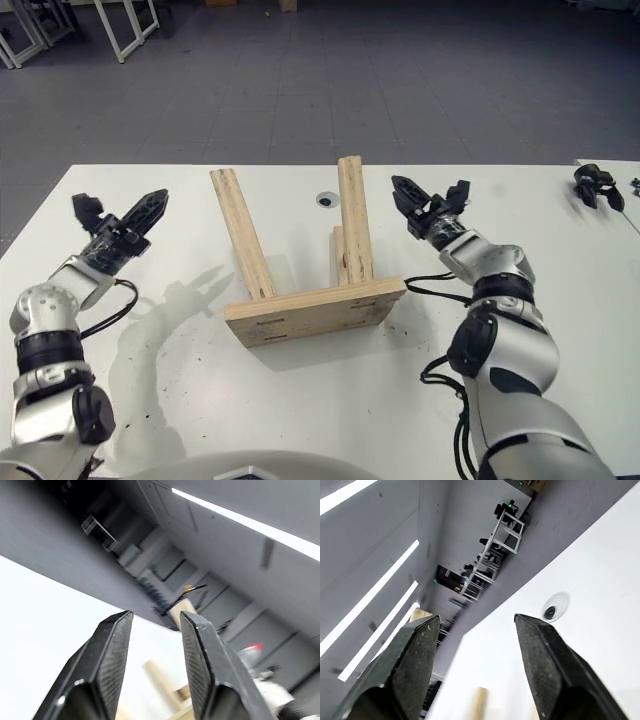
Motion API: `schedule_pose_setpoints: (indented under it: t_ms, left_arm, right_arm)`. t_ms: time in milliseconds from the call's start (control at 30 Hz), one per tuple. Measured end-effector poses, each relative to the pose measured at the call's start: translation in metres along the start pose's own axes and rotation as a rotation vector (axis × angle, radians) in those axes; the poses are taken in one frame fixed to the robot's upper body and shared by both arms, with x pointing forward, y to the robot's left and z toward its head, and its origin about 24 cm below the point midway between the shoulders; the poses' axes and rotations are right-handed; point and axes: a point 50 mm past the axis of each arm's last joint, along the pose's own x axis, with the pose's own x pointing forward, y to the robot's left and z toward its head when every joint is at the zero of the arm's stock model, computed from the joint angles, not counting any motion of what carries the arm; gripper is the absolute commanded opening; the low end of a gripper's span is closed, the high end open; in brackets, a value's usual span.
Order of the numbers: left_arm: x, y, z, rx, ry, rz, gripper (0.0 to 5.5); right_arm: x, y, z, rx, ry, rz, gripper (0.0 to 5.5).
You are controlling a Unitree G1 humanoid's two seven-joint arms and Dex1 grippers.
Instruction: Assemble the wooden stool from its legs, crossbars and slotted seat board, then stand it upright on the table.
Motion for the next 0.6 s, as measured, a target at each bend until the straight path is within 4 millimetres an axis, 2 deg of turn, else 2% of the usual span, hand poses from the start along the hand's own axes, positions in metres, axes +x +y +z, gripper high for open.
schedule_pose_setpoints:
  t_ms: [67,167,267,333,467,600]
  left_arm:
    - [-0.016,-0.007,-0.012,0.193,0.075,0.034,1.72]
    - [-0.038,-0.028,-0.032,0.414,0.242,-0.032,1.72]
    - [-0.062,-0.059,-0.047,0.588,0.49,-0.245,1.72]
    - [-0.067,-0.069,-0.05,0.616,0.596,-0.349,1.72]
    - [-0.067,-0.073,-0.058,0.633,0.688,-0.424,2.33]
    - [-0.049,-0.077,-0.068,0.658,0.684,-0.463,2.33]
  right_arm:
    - [-0.021,0.001,0.005,-0.209,0.071,-0.038,2.7]
    - [-0.048,0.008,0.002,-0.487,0.25,-0.073,2.7]
    - [-0.072,0.03,0.003,-0.816,0.562,-0.01,2.7]
    - [-0.08,0.045,0.009,-0.959,0.718,0.049,2.7]
    - [-0.084,0.054,-0.002,-1.028,0.932,0.171,2.76]
    - [-0.078,0.064,-0.019,-1.061,1.018,0.282,2.76]
